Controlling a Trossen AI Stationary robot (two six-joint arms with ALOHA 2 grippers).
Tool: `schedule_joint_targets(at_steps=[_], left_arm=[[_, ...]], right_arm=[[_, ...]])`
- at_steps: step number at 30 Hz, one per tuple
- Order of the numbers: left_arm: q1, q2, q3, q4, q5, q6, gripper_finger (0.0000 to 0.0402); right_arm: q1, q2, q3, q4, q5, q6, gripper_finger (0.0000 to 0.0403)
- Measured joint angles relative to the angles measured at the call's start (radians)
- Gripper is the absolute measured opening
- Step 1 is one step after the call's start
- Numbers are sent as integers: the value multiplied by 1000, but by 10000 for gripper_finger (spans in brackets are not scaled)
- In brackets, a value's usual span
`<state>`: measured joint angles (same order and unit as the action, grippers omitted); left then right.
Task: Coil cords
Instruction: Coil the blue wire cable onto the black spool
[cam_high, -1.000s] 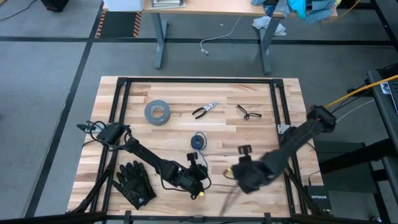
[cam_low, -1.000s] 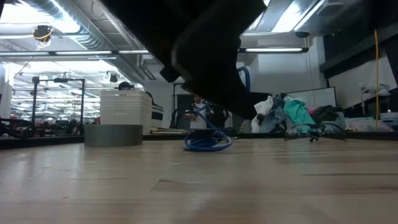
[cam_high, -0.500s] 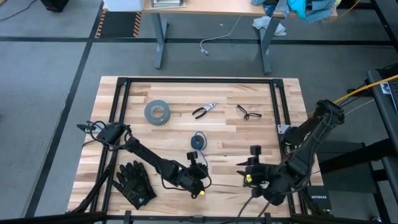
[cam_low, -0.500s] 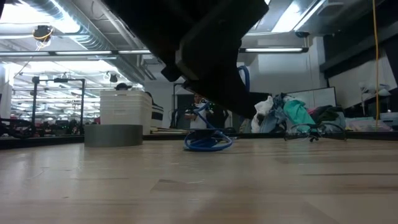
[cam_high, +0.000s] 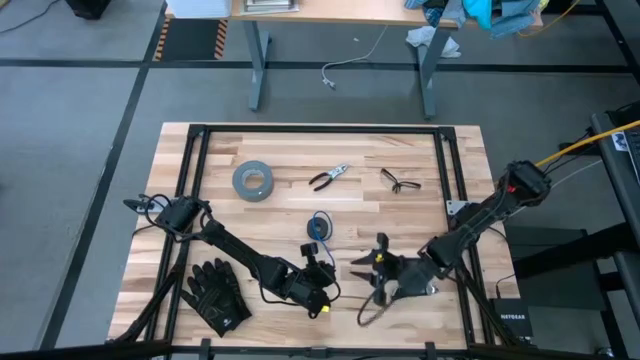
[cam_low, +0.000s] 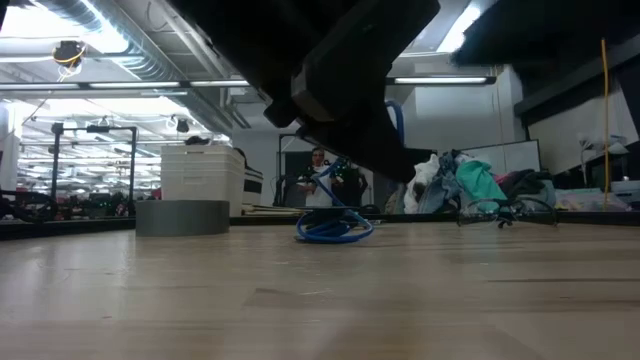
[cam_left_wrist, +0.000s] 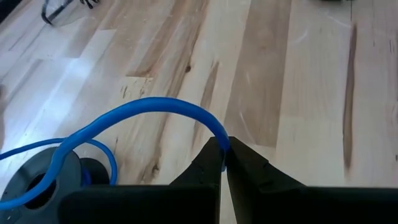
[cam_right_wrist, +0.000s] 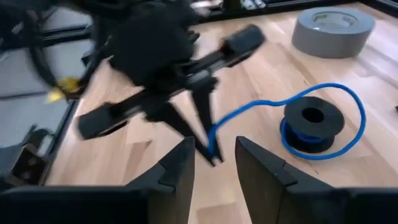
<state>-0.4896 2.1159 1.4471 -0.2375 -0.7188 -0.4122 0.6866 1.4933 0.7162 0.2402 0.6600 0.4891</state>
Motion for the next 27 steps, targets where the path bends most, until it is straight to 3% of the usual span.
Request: schedule_joint_targets(at_steps=[6,13,17,22,27], left_arm=[[0,0,0,29,-27,0,4],[1,0,0,49,-29,15,4],[1,0,0,48,-29,8,4],[1,0,0,48,-29,7,4],[1,0,0,47,-29,1,4]], right_arm=[[-53,86,-80,236,-57,-24,128],[-108,207,-33,299,-122,-26,209],[-126,234,-22,352,-158,-52,232],[-141,239,-21,392,-196,-68,221],[-145,239,-21,394,-206,-69,164]])
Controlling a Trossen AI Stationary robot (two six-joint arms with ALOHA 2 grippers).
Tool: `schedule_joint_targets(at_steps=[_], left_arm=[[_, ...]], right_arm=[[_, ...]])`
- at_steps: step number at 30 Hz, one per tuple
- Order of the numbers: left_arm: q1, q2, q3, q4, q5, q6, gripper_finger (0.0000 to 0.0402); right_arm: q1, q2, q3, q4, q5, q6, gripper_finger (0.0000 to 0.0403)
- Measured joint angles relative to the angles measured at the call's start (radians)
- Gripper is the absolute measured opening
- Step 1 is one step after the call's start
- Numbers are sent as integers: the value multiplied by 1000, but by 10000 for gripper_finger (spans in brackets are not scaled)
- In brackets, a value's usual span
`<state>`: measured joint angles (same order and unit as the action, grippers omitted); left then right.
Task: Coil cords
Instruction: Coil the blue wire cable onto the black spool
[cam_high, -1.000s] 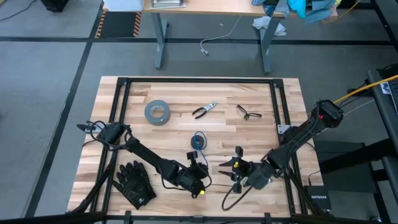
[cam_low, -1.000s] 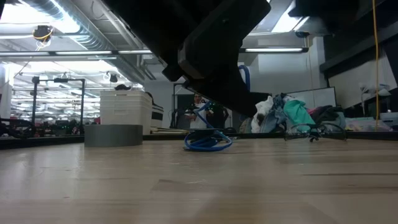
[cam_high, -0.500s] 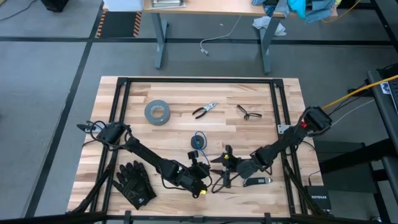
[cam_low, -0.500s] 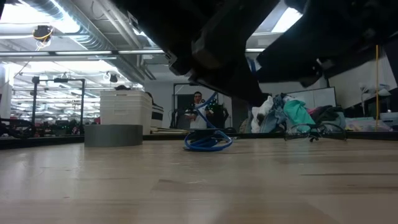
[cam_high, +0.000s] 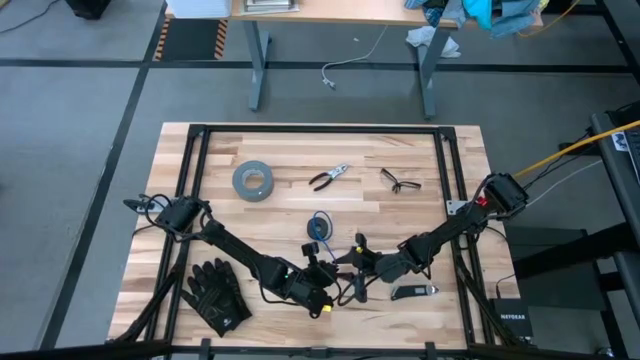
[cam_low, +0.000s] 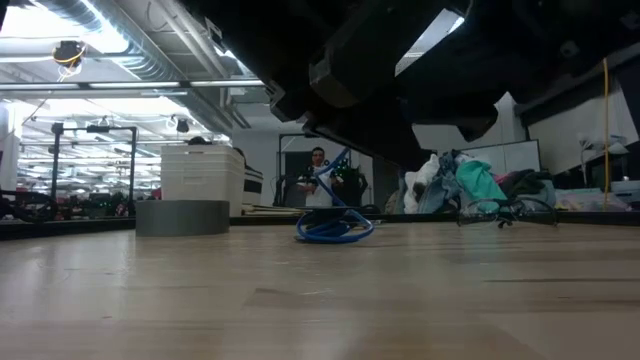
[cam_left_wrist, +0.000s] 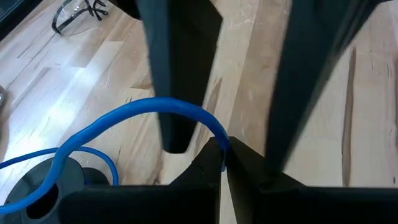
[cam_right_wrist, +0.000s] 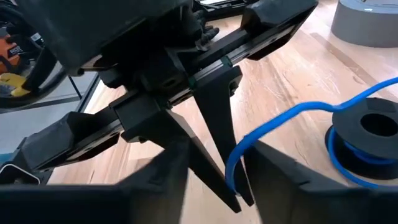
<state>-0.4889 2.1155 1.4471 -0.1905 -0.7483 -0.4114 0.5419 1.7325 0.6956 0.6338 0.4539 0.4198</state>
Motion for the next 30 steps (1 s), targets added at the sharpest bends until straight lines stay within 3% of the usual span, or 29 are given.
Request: schedule_joint_targets(at_steps=[6,8,22,30], left_arm=[[-1,0,0,-2,1,-9,4],[-1,0,0,-4,2,-12,4],[-6,0,0,-4,4,-18,9],[-44,0,0,-11,21,-5,101]], right_arm=[[0,0,0,-4,-2,2,40],[0,0,0,-7,-2,1,15],[0,0,0,-7,-41,3,8],[2,0,-1,-29,-59,23,7]])
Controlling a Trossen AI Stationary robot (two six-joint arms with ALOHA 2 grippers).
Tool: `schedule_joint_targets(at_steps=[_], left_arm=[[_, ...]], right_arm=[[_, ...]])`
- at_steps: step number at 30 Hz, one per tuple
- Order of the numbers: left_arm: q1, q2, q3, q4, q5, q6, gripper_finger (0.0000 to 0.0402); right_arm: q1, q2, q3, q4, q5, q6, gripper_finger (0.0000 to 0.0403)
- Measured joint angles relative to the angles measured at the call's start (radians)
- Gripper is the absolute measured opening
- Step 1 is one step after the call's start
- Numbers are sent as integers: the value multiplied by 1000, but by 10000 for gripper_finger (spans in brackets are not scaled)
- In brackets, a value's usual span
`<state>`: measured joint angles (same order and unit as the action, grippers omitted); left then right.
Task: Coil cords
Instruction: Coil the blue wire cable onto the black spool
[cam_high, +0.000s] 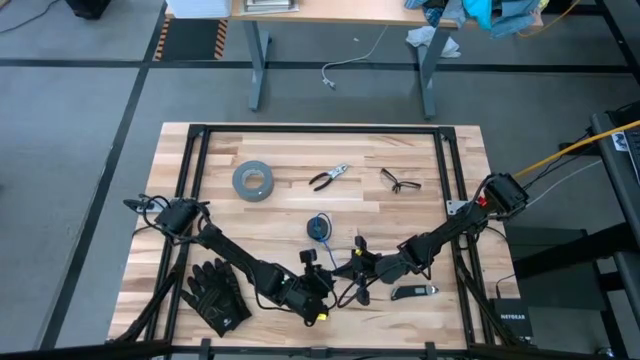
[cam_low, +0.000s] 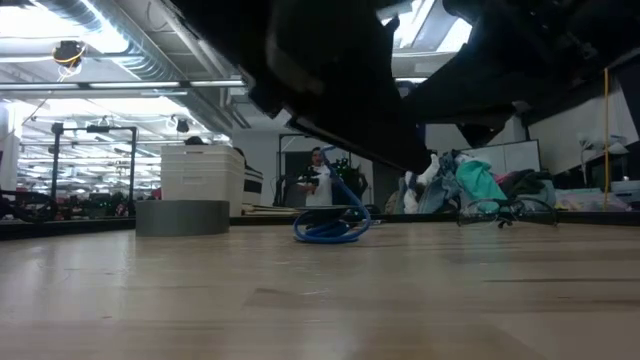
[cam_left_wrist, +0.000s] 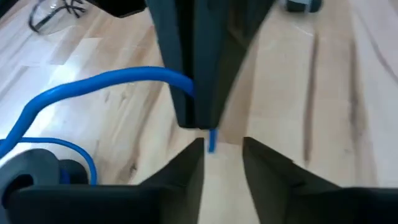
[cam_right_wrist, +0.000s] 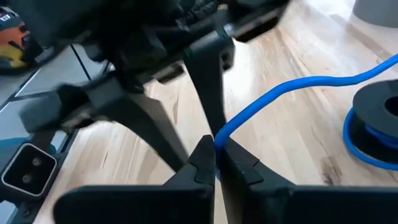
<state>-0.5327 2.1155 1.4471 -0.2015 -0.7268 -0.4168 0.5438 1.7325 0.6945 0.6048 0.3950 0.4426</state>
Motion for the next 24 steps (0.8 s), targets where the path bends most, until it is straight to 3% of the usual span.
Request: schedule_joint_targets(at_steps=[6,13,19,24], left_arm=[[-42,-15,-2,-45,10,-72,157],[-111,-101,-1,-228,16,-191,171],[-130,-202,-1,-498,-48,-351,171],[-40,-270,0,-802,-90,-545,171]], right_arm=[[0,0,0,-5,0,2,7],[8,0,0,-4,3,6,7],[8,0,0,-3,3,6,7],[6,0,0,-1,3,6,7]])
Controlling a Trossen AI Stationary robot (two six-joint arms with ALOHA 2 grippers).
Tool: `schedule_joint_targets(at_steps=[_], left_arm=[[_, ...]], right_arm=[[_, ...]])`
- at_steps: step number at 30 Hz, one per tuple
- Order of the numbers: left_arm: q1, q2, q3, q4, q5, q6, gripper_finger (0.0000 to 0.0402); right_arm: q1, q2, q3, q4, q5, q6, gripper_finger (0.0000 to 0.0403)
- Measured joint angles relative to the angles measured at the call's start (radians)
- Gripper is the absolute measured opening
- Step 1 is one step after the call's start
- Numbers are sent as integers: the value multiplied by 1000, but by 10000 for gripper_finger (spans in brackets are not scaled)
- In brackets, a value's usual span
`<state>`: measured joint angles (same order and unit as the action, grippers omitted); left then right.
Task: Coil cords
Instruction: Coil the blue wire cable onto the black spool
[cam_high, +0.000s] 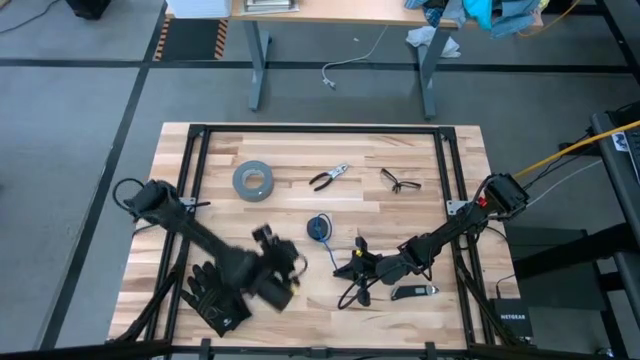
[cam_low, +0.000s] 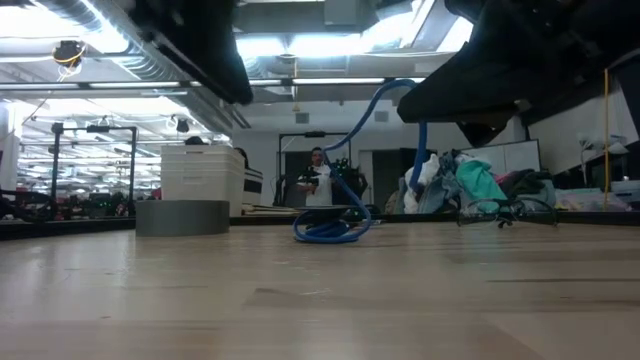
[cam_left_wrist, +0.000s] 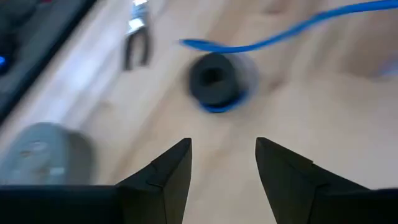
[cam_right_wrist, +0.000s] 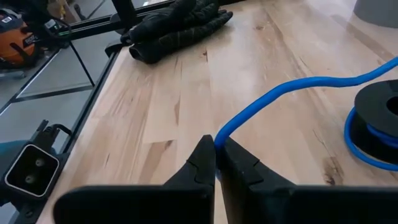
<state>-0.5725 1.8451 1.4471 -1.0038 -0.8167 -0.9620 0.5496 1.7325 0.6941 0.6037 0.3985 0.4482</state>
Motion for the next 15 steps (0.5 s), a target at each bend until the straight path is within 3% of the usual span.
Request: schedule_joint_targets(at_steps=[5,11,15], left_arm=[[155,-27,0,11,48,58,171],[331,-24,-1,215,316,439,171],[414,-34,0,225,487,582,171]], right_arm=[[-1,0,0,0,0,-8,7],[-1,0,0,-13,0,1,7],[5,0,0,-87,-25,51,7]])
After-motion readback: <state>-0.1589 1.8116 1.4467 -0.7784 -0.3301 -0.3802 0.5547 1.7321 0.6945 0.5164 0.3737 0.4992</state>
